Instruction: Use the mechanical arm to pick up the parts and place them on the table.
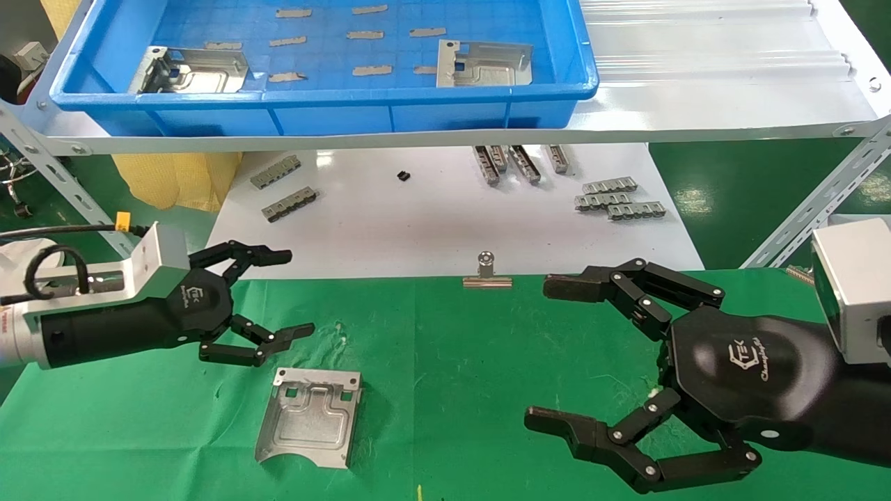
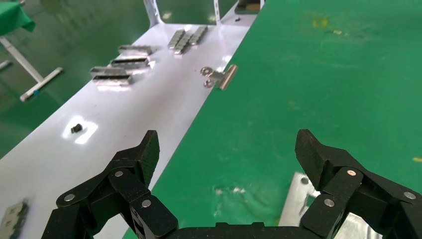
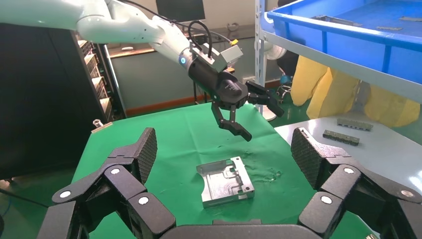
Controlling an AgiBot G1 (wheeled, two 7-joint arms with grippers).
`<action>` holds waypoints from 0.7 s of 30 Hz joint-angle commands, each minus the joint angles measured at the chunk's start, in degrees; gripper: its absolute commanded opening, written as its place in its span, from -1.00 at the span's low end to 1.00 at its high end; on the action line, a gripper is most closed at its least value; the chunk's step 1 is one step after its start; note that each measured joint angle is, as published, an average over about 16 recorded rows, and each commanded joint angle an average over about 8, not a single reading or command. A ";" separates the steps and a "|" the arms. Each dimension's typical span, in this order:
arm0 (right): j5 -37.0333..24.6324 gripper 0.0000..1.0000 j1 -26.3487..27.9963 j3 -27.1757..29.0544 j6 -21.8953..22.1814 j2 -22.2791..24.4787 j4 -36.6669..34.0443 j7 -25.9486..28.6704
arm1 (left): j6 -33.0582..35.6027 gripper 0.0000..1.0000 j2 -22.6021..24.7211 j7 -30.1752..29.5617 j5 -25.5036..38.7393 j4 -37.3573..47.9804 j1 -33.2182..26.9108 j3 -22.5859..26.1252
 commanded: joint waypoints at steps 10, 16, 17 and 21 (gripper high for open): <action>0.00 1.00 0.00 0.00 0.00 0.00 0.00 0.00 | -1.03 1.00 -3.47 -8.45 -3.25 -13.44 5.93 -4.39; 0.00 1.00 0.00 0.00 0.00 0.00 0.00 0.00 | -1.61 1.00 -5.41 -13.17 -5.06 -20.95 9.24 -6.84; 0.00 1.00 0.00 0.00 0.00 0.00 0.00 0.00 | -1.70 1.00 -5.73 -13.94 -5.36 -22.18 9.78 -7.24; 0.00 1.00 0.00 0.00 0.00 0.00 0.00 0.00 | -2.09 1.00 -7.03 -17.09 -6.57 -27.20 12.00 -8.87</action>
